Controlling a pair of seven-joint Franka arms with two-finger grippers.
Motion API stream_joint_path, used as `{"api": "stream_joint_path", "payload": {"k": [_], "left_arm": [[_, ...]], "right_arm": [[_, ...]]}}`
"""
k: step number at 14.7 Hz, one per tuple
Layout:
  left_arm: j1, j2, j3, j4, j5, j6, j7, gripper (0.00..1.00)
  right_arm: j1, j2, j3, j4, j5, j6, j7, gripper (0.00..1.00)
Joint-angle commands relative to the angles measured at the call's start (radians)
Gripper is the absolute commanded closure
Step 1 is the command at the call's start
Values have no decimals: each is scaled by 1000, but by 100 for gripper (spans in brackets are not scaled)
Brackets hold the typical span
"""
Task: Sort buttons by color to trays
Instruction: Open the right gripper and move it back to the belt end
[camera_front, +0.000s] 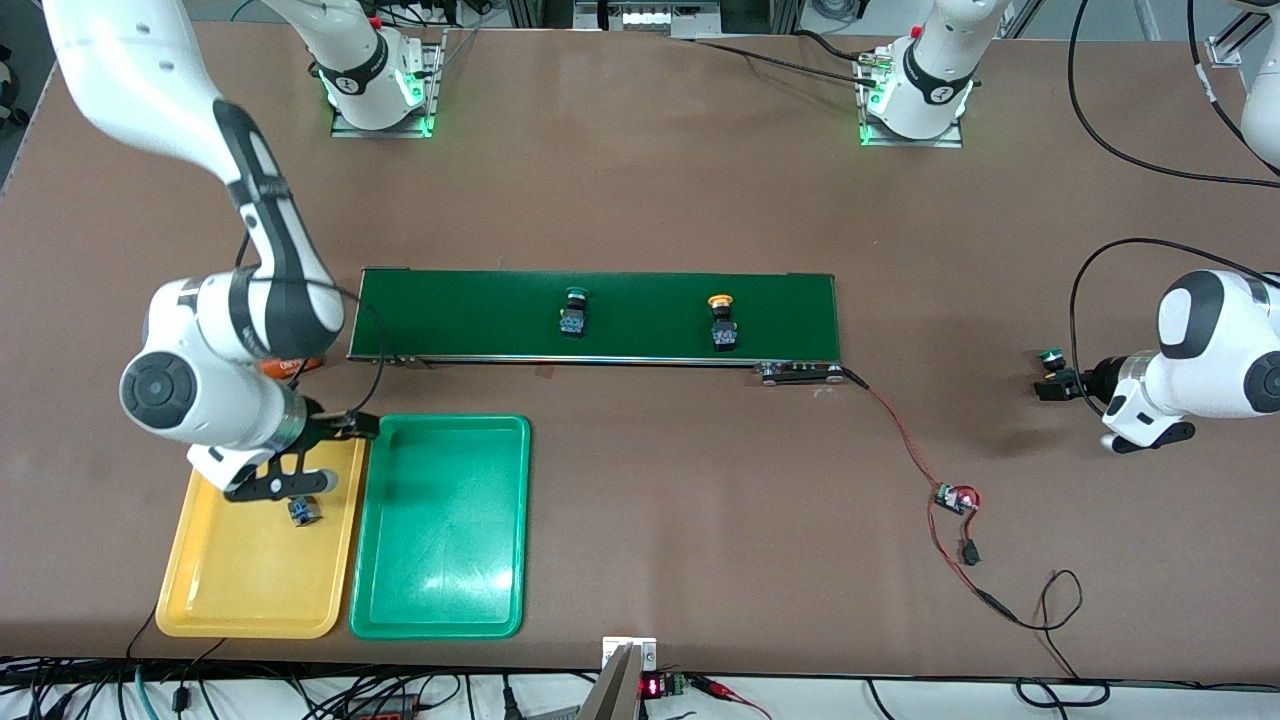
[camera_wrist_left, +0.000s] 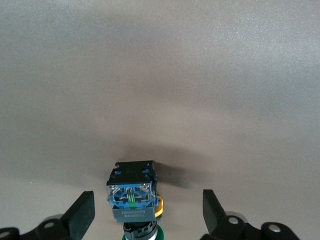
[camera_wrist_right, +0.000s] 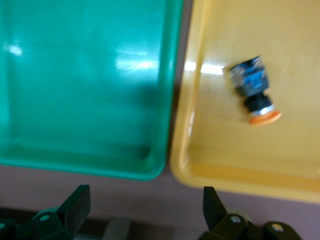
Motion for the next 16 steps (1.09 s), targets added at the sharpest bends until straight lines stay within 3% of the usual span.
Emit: {"api": "stream_joint_path", "payload": {"k": [1,6,8,11,13,16], "left_arm": [[7,2,8,-15,32,19,12,8],[10,4,9,-17,39,26,12,31],[11,4,8,-17,37,25,10,55],[10,2,8,-17,37,22,7,88],[2,-4,5,-15,37,14,3,96],[-1,-12,-40,-3,19,-14,-5,97]], "right_arm": [[2,-209,34,-268,9,15,44,0],[98,-448,43,-585,9,69,147,0],[154,-522,49,-709,9,141,239,0],[287,-524,48,-748,10,186,427,0],[323,-506,48,-748,10,239,500,0],[327,-490,48,-743,12,261,537,0]]}}
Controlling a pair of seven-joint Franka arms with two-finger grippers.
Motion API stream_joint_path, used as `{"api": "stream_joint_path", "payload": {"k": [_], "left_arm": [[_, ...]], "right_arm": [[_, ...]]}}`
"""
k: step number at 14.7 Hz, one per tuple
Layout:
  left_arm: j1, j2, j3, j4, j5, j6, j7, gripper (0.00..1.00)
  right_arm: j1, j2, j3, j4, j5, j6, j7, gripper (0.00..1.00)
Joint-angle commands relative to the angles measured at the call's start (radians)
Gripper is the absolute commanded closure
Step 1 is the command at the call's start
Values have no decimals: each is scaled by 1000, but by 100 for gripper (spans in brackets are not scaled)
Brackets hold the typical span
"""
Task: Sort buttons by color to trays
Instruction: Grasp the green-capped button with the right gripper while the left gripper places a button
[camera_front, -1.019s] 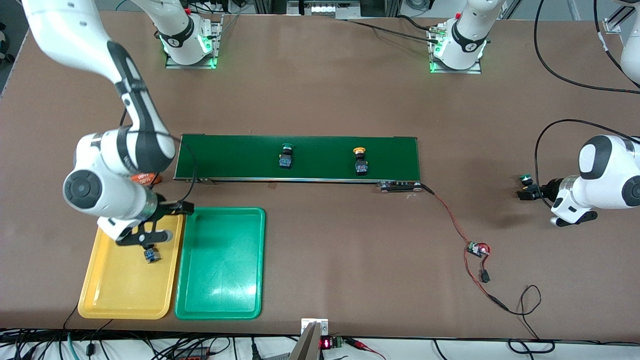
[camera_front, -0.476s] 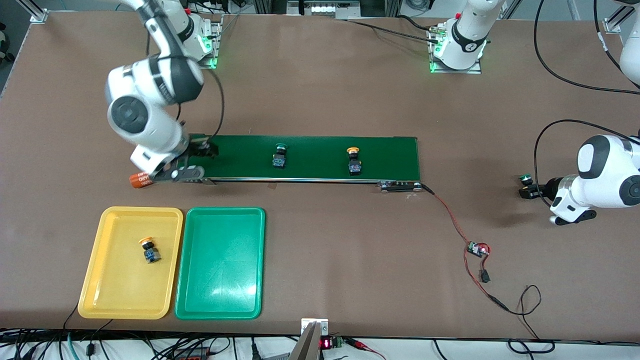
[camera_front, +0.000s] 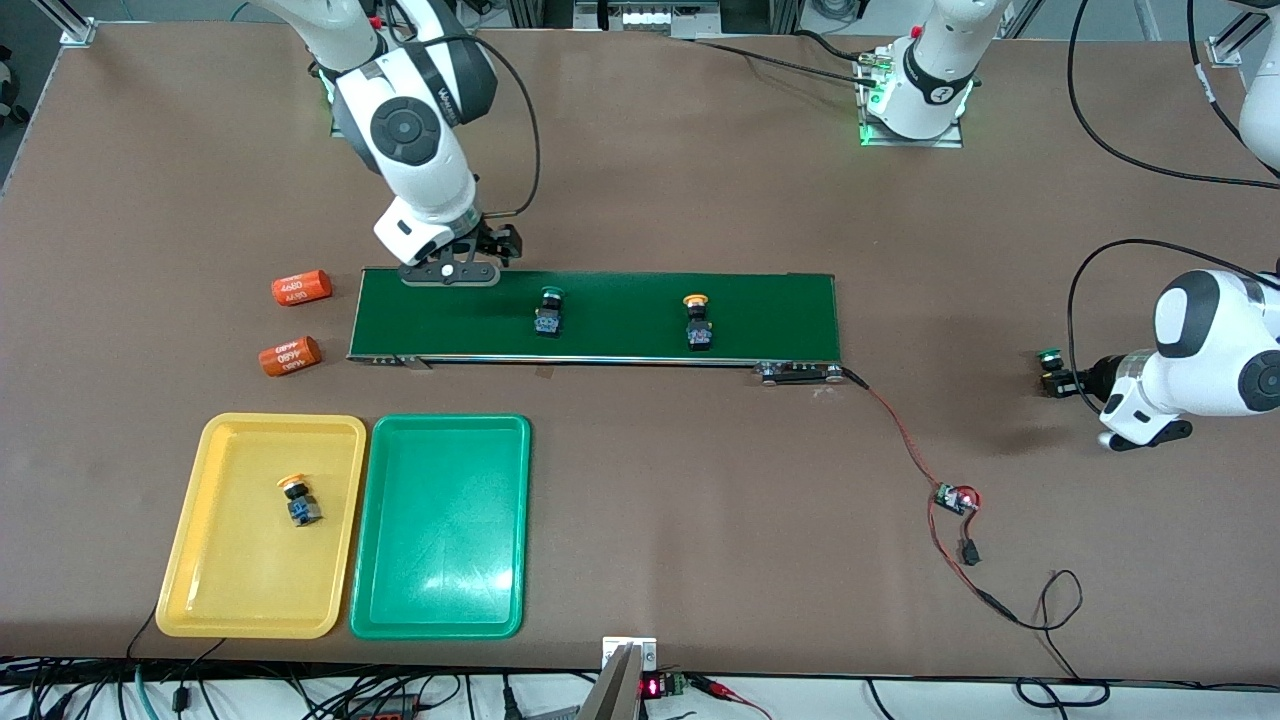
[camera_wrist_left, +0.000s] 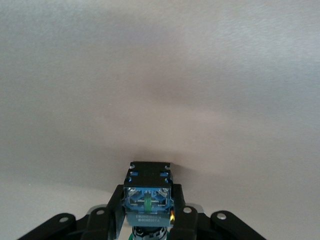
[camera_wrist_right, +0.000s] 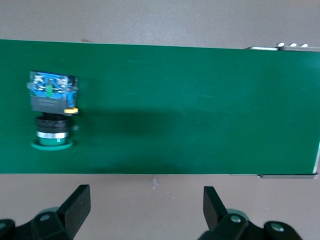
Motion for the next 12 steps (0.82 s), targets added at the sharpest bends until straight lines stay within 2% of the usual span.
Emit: {"api": "stream_joint_path", "payload": {"k": [1,2,5,9,12], "left_arm": [[1,-11,-69,6,7,-26,-10,98],[1,-13,-95,6,7,-38,-7,98],[3,-13,-238,14,9,-164,-7,100],[-6,-7,-394,13,2,-196,3,100],[-100,-11,-416,13,-57,-196,9,100]], "right_arm": [[-9,9,-9,-1,17,32,27,0],[-16,15,-10,3,20,52,31,0],[-8,59,-10,65,20,63,42,0],[6,130,-10,150,18,72,54,0],[17,167,-10,164,17,90,54,0]]}}
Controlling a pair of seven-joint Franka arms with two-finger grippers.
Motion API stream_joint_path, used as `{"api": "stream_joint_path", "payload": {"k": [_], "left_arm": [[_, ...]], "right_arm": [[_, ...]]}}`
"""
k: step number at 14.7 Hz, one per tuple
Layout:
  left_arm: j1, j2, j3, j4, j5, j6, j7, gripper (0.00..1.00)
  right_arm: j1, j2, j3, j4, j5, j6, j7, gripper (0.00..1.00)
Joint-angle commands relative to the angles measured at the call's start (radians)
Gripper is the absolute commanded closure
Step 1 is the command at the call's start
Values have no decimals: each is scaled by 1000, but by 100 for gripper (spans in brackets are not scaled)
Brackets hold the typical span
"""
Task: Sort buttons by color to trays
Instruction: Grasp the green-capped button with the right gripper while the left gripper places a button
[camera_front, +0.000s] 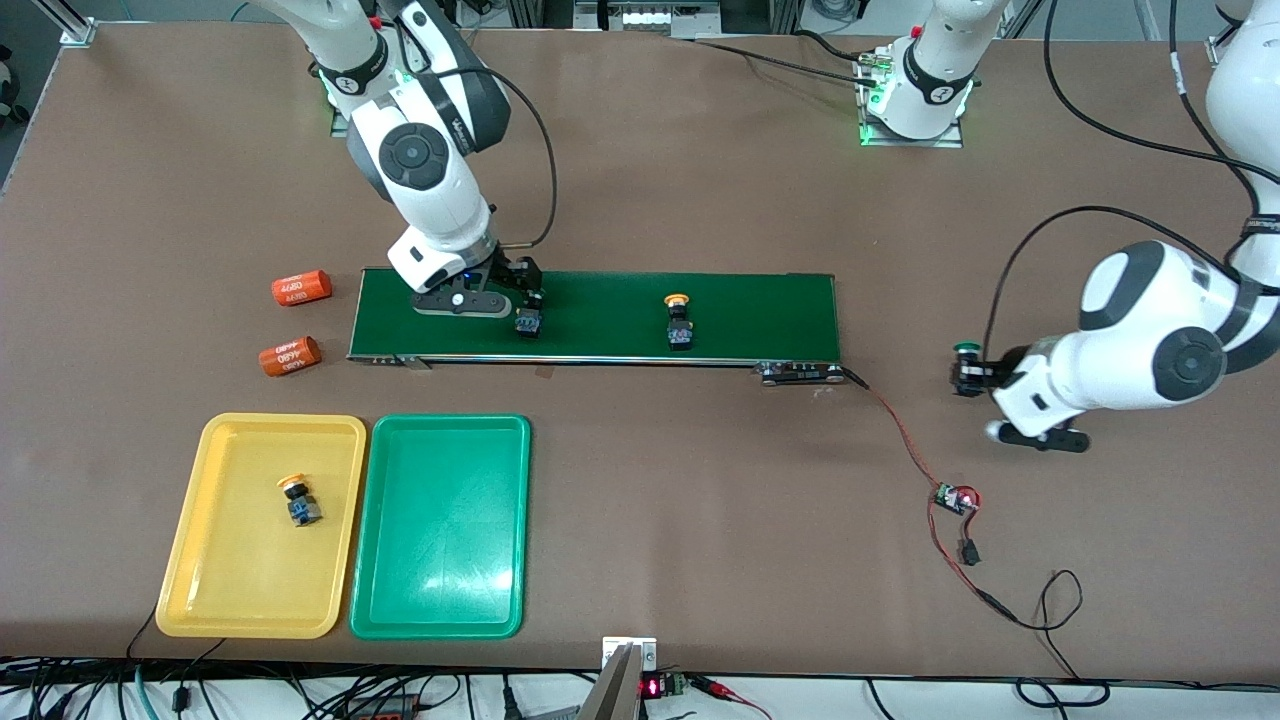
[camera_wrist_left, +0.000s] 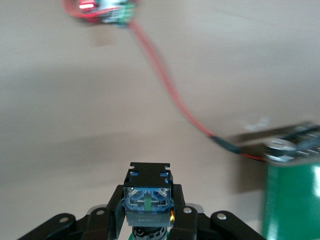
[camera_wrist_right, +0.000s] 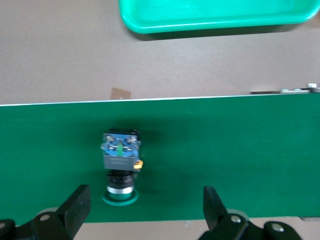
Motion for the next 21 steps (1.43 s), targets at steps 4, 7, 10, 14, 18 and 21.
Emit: {"api": "stream_joint_path", "payload": {"k": [4,7,10,14,18,21], "left_arm": [[-186,-7,-23,8,-39,-15,-68,100],[-253,-7,-20,-4,-36,-15,-189,99],[-281,-7,-22,-26,-36,-10,-283,99],[-382,-2,-14,-33,-30,-4,-485,99],[-407,-1,-8,-36,-25,17,-496,99],[-408,2,24,-70,-22,77,-496,99]], "right_arm": [[9,78,1,37,8,59,12,0],[-3,124,0,37,8,119,6,13],[-6,159,-2,37,-4,166,-1,33],[-23,177,-9,37,-4,176,-50,69],[-54,156,-9,107,-4,96,-66,95],[-67,168,-11,332,-4,-127,-102,95]]}}
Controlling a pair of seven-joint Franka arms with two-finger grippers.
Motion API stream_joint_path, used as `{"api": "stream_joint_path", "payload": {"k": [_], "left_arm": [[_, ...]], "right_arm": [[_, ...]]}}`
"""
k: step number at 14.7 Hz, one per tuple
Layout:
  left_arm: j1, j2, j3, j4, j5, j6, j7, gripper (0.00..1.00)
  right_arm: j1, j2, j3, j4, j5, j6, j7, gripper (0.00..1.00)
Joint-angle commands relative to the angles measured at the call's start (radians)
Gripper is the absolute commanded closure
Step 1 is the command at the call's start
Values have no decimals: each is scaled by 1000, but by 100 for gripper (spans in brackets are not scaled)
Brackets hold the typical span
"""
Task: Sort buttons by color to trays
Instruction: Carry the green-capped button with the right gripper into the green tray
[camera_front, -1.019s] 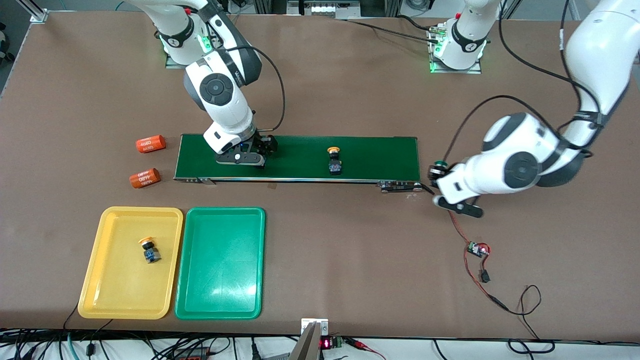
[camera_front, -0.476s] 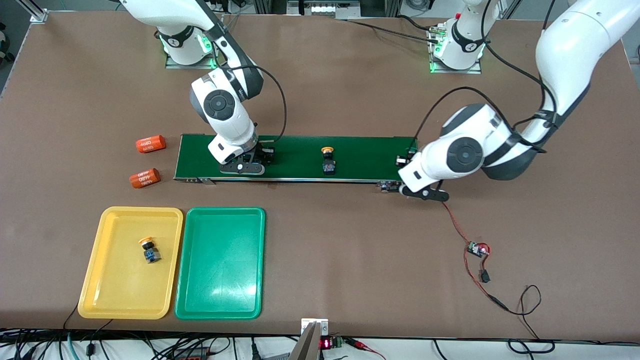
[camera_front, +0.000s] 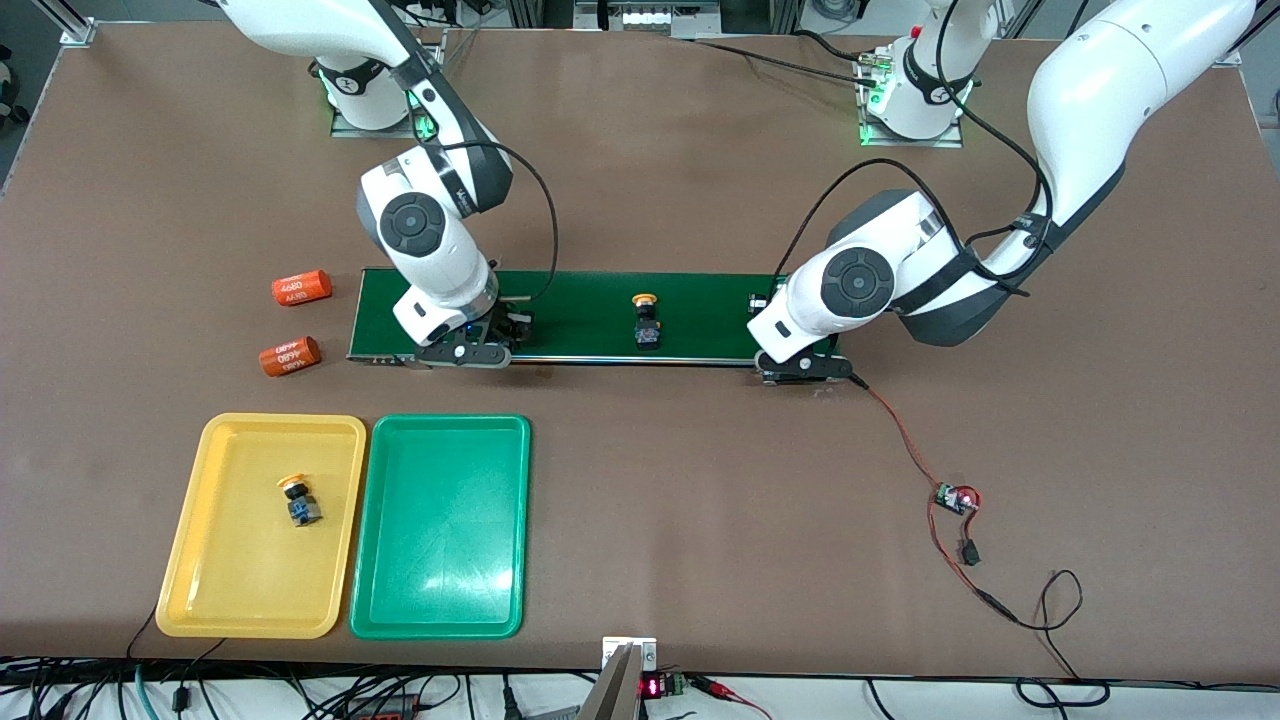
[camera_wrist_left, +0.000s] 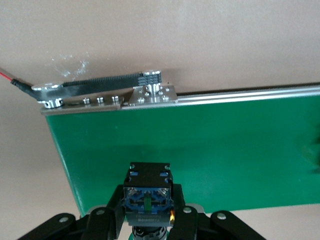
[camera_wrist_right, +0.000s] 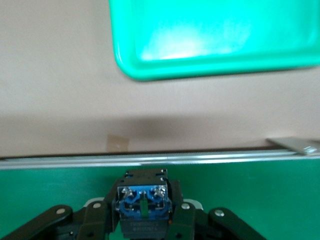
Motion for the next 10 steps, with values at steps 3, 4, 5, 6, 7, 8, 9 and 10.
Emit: {"api": "stream_joint_path", "payload": {"k": [3,4,5,6,7,8,9,10], "left_arm": [[-13,1,51,-38,4,75,-6,99],[-26,1,62,-38,4,76,-6,98],[-36,1,74,-37,4,84,-6,98],[-49,1,88,-37,4,92,-6,96],[-64,1,102,-31,4,96,-3,91],[-75,1,118,-26,6,98,-5,59],[-78,-2,122,-25,6,102,2,1],[-76,-7,119,-23,6,102,0,0]], "right_arm": [[-51,76,5,315,5,-172,-169,95],[-73,114,5,351,5,-164,-198,95],[-91,160,5,406,5,-153,-226,95],[-99,208,5,462,5,-147,-262,94],[-113,259,5,507,3,-146,-301,93],[-124,295,5,527,3,-134,-319,93],[-136,322,4,532,2,-74,-328,93],[-151,346,4,530,2,-5,-354,93]]}}
